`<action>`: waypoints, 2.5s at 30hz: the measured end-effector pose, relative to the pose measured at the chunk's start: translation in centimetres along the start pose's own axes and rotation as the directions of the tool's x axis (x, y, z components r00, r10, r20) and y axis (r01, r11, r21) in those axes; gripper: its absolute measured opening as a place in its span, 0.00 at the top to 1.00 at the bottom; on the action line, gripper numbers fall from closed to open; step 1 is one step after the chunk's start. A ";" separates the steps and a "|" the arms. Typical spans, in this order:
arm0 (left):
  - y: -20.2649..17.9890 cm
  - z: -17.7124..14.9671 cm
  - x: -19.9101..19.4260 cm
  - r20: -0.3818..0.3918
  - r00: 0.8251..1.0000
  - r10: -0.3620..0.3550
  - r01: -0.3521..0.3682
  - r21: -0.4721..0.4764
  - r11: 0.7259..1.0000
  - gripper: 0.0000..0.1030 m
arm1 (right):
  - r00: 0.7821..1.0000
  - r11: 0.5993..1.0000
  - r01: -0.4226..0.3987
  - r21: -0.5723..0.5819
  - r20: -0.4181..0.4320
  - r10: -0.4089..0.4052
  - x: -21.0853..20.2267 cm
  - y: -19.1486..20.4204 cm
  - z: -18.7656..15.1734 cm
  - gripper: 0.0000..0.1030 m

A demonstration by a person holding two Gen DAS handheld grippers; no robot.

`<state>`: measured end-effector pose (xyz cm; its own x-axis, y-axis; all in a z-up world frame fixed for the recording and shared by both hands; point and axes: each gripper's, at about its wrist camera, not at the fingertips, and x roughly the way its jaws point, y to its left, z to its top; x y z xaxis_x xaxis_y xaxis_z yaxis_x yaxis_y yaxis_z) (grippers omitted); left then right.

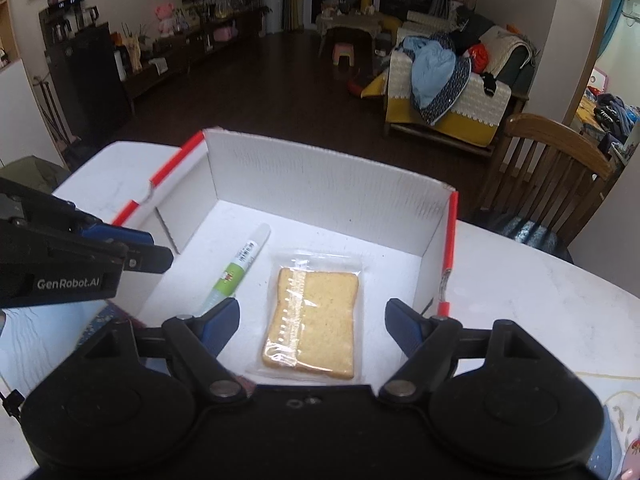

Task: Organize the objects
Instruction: 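Open both tools to release the glue stick and bread, then lift out, then move both tools back toward the remaining items on the mat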

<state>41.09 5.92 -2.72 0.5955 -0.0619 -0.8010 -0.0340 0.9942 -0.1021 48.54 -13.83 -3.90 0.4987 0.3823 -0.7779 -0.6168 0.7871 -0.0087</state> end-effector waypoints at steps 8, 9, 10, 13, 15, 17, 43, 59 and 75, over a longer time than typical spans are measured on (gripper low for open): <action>-1.3 -1.5 -4.1 0.045 0.999 -0.011 0.010 0.014 1.000 0.84 | 0.998 0.999 -0.042 0.022 0.046 0.041 -3.9 0.9 -1.1 0.22; -1.5 -1.7 -4.6 0.050 0.999 -0.011 0.010 0.018 1.000 0.84 | 0.998 0.999 -0.046 0.021 0.050 0.045 -4.4 1.0 -1.3 0.21; -1.7 -2.0 -5.0 0.055 0.998 -0.007 0.006 0.023 1.000 0.84 | 0.997 0.999 -0.050 0.020 0.056 0.048 -4.9 1.2 -1.5 0.19; -2.0 -2.8 -6.4 0.072 0.997 -0.007 0.005 0.026 1.000 0.84 | 0.996 0.998 -0.057 0.020 0.072 0.055 -6.3 1.6 -2.3 0.17; -2.2 -3.3 -7.2 0.082 0.997 -0.014 0.012 0.026 1.000 0.84 | 0.995 0.998 -0.055 0.020 0.082 0.053 -7.3 1.8 -2.8 0.17; -2.4 -3.9 -8.1 0.091 0.996 -0.015 0.012 0.032 0.999 0.84 | 0.994 0.998 -0.057 0.027 0.091 0.055 -8.2 2.0 -3.3 0.16; -3.6 -11.7 -15.6 0.174 0.983 -0.056 0.053 0.027 0.998 0.78 | 0.972 0.994 -0.098 0.050 0.221 0.085 -16.8 4.6 -9.7 0.01; -3.8 -17.0 -17.5 0.207 0.978 -0.010 0.008 0.009 1.000 0.38 | 0.981 0.992 -0.076 0.099 0.187 0.056 -17.3 5.4 -15.3 0.00; -2.8 -21.7 -16.2 0.161 0.987 -0.008 0.007 0.003 1.000 0.20 | 0.996 0.985 0.012 0.174 0.090 -0.028 -15.7 3.9 -20.6 0.00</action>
<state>14.09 2.28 -2.27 0.7174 -0.0546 -0.6946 -0.0269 0.9940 -0.1059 25.79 -26.74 -4.66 0.5685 0.4016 -0.7180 -0.4949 0.8641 0.0915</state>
